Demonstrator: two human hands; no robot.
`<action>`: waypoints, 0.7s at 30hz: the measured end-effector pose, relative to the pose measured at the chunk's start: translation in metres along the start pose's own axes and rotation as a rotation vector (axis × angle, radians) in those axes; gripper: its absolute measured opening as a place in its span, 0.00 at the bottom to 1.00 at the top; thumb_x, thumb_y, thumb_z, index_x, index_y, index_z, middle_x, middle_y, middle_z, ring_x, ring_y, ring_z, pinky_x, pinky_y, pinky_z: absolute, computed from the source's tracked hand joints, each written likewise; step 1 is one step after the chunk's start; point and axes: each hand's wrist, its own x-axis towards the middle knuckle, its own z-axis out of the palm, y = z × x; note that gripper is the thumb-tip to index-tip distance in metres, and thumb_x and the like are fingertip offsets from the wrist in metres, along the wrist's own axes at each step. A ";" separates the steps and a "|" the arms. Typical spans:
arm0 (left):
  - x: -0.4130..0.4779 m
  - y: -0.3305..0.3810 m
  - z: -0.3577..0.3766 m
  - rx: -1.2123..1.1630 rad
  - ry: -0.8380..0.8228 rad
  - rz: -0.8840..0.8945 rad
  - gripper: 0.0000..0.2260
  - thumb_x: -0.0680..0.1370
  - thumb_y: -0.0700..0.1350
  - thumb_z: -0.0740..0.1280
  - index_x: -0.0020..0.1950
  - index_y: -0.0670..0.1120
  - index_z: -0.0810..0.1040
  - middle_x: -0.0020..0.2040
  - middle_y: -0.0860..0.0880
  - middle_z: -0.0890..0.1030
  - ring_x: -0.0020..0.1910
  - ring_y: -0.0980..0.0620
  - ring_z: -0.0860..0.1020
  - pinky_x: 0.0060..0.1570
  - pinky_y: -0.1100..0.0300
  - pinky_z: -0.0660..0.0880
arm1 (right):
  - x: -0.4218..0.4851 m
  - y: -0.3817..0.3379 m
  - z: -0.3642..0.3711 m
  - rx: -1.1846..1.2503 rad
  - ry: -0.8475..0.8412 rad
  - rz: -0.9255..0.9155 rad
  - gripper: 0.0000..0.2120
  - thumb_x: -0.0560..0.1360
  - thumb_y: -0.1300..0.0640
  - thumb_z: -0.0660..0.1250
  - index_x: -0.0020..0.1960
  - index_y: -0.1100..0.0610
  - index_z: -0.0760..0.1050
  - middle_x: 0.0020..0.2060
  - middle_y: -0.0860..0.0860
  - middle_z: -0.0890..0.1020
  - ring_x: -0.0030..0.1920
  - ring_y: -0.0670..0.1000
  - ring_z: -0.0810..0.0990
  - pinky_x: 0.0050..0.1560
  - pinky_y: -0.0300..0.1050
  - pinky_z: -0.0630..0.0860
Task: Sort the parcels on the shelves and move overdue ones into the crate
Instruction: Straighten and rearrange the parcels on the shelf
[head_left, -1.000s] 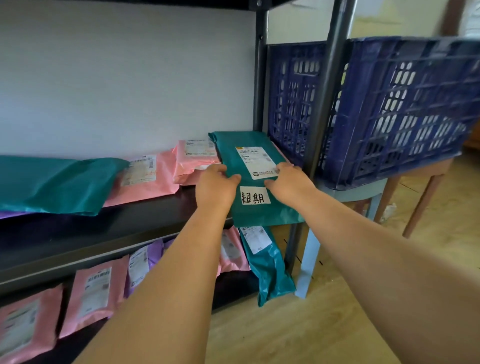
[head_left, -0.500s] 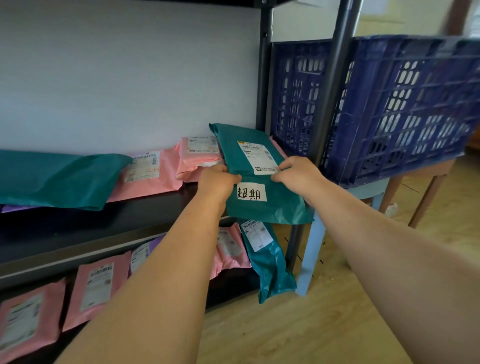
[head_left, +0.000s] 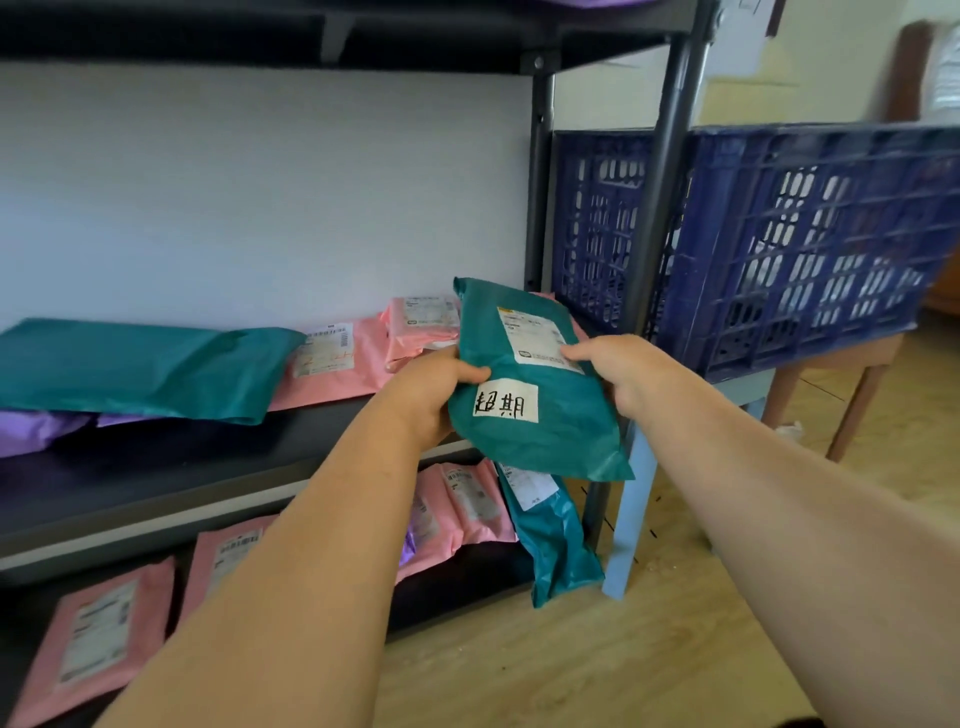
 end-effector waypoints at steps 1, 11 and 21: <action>-0.005 0.001 -0.002 0.026 -0.009 -0.001 0.13 0.80 0.32 0.60 0.57 0.46 0.78 0.49 0.44 0.84 0.43 0.46 0.83 0.39 0.53 0.80 | -0.003 -0.001 0.000 0.032 -0.025 0.016 0.18 0.75 0.64 0.70 0.64 0.64 0.74 0.53 0.61 0.83 0.46 0.59 0.83 0.46 0.55 0.81; -0.043 0.007 -0.019 -0.040 -0.013 0.117 0.11 0.79 0.43 0.66 0.60 0.44 0.80 0.54 0.46 0.85 0.50 0.48 0.84 0.50 0.53 0.81 | -0.043 0.003 -0.002 0.191 -0.262 -0.194 0.26 0.78 0.70 0.63 0.73 0.53 0.70 0.59 0.55 0.82 0.43 0.52 0.85 0.32 0.45 0.81; -0.052 0.007 -0.030 -0.127 0.047 0.113 0.15 0.77 0.43 0.70 0.63 0.45 0.79 0.54 0.44 0.85 0.53 0.44 0.84 0.52 0.48 0.80 | -0.054 0.007 -0.010 0.128 -0.351 -0.230 0.25 0.77 0.63 0.67 0.73 0.52 0.70 0.61 0.51 0.82 0.55 0.53 0.84 0.48 0.48 0.83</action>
